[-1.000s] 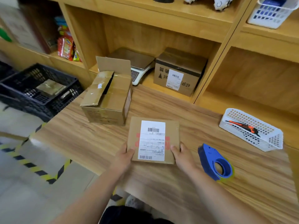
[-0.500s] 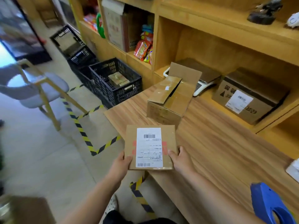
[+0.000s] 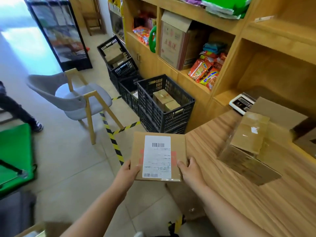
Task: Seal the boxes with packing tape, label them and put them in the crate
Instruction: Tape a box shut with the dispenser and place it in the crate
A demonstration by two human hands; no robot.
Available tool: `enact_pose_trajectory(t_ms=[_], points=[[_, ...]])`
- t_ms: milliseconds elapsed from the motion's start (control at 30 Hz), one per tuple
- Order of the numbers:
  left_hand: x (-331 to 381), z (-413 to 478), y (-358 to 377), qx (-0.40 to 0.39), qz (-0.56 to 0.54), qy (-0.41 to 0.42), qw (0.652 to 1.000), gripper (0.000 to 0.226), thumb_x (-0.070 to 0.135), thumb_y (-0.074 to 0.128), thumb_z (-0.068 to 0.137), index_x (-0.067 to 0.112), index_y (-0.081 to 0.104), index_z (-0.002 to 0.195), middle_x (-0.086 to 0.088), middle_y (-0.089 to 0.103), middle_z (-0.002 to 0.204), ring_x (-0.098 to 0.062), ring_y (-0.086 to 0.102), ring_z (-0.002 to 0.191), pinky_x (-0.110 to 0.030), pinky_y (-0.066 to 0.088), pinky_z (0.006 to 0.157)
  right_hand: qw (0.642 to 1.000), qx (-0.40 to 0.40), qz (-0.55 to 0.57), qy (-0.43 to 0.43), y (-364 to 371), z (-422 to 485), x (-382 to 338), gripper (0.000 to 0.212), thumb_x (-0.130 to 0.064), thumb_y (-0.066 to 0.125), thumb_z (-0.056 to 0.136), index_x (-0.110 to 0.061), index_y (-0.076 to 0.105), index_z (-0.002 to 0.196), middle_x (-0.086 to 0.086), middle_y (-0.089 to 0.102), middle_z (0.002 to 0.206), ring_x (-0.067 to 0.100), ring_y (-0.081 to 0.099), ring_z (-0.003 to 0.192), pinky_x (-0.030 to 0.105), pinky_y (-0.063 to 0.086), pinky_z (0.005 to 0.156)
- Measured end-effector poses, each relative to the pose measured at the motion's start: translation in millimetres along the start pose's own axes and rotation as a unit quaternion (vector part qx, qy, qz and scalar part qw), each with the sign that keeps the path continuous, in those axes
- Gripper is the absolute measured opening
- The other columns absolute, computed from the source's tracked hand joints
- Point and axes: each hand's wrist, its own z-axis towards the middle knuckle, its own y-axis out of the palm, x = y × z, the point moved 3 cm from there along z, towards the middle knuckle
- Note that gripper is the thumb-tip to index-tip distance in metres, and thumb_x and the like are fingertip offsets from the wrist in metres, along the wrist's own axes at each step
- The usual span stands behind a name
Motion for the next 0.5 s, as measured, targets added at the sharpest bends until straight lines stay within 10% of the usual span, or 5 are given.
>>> enact_pose_trajectory(t_ms=[500], points=[[77.8, 194.6, -91.1, -0.042, -0.009, -0.042, 0.998, 0.038, 0.006, 0.063, 0.085, 0.019, 0.045, 0.117, -0.004, 0.066, 0.101, -0.017, 0.065, 0.09, -0.024, 0.05, 0.067, 0.998, -0.023, -0.01, 0.051, 114.9, 162.1, -105.8, 0.031, -0.027, 0.06, 0.09, -0.017, 0.043, 0.114, 0.0, 0.056, 0.104, 0.017, 0.055, 0.094, 0.03, 0.043, 0.079]])
